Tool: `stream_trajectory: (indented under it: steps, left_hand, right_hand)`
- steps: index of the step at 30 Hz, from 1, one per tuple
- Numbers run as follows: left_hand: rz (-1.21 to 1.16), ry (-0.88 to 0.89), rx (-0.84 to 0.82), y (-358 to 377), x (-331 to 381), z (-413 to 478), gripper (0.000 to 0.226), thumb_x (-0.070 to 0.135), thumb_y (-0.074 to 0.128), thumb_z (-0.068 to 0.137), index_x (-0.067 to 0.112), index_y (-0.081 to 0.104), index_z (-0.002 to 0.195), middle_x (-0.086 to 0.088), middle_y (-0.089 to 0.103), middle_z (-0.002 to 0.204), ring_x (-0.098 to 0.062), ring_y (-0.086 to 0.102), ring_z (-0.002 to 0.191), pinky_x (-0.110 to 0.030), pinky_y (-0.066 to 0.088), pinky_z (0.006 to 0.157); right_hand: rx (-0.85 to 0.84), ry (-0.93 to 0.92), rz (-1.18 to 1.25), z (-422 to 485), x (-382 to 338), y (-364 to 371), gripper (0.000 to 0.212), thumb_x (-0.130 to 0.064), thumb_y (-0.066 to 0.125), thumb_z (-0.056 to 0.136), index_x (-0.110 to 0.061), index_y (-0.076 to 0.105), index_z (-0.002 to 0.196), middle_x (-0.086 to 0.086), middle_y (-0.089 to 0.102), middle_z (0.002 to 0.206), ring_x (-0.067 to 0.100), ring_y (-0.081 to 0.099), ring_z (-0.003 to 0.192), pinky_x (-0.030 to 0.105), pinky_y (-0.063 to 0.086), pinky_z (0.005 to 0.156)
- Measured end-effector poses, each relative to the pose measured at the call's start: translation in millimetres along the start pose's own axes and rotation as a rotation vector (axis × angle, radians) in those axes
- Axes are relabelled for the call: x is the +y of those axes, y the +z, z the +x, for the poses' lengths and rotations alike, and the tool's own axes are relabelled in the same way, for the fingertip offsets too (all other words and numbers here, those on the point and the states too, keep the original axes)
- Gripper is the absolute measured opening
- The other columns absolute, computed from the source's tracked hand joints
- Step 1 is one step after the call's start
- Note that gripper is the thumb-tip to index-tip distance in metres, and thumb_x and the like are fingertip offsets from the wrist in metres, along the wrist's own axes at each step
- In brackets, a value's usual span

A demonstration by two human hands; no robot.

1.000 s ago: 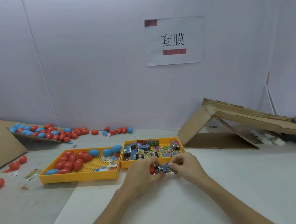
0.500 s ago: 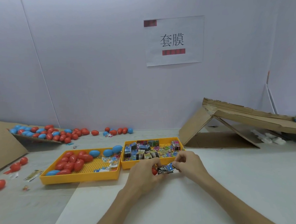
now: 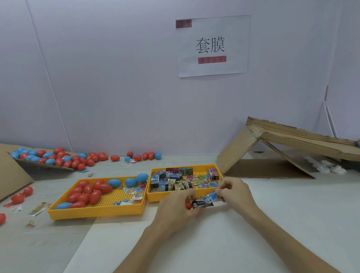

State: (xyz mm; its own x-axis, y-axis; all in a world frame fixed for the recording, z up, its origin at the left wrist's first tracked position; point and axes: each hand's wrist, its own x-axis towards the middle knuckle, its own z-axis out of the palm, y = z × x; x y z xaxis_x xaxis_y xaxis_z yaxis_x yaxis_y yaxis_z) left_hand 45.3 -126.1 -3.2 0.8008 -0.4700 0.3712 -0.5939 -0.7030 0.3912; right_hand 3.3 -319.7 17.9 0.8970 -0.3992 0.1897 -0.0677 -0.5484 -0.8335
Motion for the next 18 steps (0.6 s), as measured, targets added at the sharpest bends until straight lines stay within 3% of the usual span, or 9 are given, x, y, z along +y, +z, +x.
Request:
stream_trajectory:
  steps: [6,11,13,15,18]
  left_hand:
    - [0.003,-0.013,-0.015,-1,1,1,0.030,0.060,0.069,0.084,0.033,0.057,0.092,0.018,0.055,0.076,-0.005,0.051,0.076,-0.023,0.032,0.055]
    - [0.033,-0.025,-0.055,-4,-4,-3,0.034,0.067,0.070,0.081,0.037,0.055,0.091,0.021,0.054,0.079,-0.005,0.051,0.082,-0.021,0.031,0.058]
    - [0.027,-0.036,-0.107,-5,-5,-3,0.042,0.071,0.069,0.077,0.042,0.056,0.103,0.023,0.057,0.092,-0.004,0.052,0.090,-0.022,0.036,0.064]
    - [-0.012,-0.066,-0.172,-7,-5,-3,0.064,0.082,0.066,0.068,0.047,0.050,0.119,0.022,0.058,0.103,-0.004,0.053,0.095,-0.025,0.039,0.070]
    - [-0.202,-0.109,-0.118,-9,-1,-2,0.074,0.092,0.059,0.058,0.050,0.050,0.118,0.017,0.057,0.088,0.000,0.054,0.082,-0.023,0.037,0.064]
  right_hand:
    - [0.008,0.028,0.003,4,4,1,0.021,-0.003,0.067,0.087,-0.013,0.062,0.068,0.005,0.066,0.073,0.017,0.063,0.072,0.030,0.049,0.061]
    - [0.166,0.009,0.005,17,18,-18,0.012,-0.002,0.058,0.090,-0.005,0.061,0.079,0.011,0.066,0.079,0.026,0.062,0.077,0.033,0.045,0.063]
    - [0.119,0.007,0.121,20,21,-23,0.014,-0.005,0.061,0.094,-0.006,0.061,0.080,0.012,0.067,0.077,0.020,0.063,0.067,0.035,0.050,0.065]
    - [0.014,-0.009,0.267,18,16,-20,0.015,-0.005,0.063,0.096,-0.007,0.062,0.081,0.008,0.068,0.074,0.013,0.063,0.057,0.028,0.053,0.060]
    - [-0.150,-0.100,0.423,9,4,-9,0.012,-0.005,0.064,0.096,-0.005,0.063,0.084,0.008,0.071,0.074,0.014,0.065,0.056,0.024,0.054,0.059]
